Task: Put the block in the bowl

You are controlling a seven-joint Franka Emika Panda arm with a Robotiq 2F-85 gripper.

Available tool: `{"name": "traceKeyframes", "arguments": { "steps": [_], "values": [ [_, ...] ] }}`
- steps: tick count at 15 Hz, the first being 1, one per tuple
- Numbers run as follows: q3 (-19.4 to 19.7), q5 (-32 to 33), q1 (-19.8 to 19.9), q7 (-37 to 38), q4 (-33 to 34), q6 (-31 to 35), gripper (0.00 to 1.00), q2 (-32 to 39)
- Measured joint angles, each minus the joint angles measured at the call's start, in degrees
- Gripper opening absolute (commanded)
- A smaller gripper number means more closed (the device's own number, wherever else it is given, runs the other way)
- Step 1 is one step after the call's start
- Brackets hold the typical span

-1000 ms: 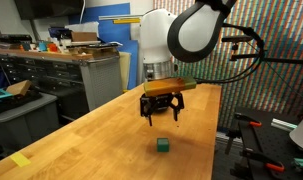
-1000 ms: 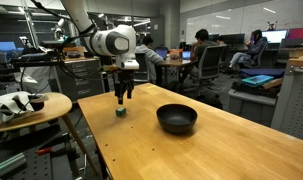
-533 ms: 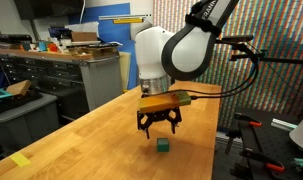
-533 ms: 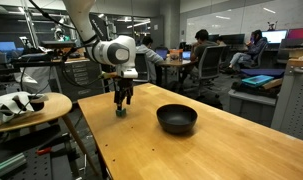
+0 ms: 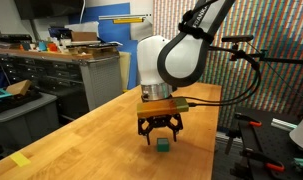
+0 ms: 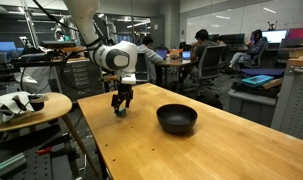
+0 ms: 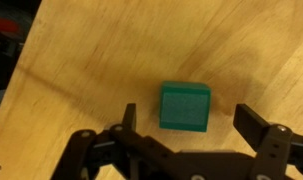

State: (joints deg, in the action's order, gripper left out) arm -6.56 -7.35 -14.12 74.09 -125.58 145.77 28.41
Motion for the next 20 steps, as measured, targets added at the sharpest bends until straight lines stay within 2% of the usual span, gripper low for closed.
{"name": "traceKeyframes", "arguments": {
  "steps": [5,7,15,20],
  "values": [
    [-0.16,-4.19,0.00,-0.04,-0.03,2.13,0.33,0.26],
    [-0.14,-5.18,0.01,-0.02,-0.12,2.95,0.21,0.30],
    [0.30,-6.48,0.25,-0.13,-0.55,4.45,0.21,-0.49],
    [2.44,-4.25,0.41,-1.44,-1.13,2.29,0.21,-5.11]
  ]
}}
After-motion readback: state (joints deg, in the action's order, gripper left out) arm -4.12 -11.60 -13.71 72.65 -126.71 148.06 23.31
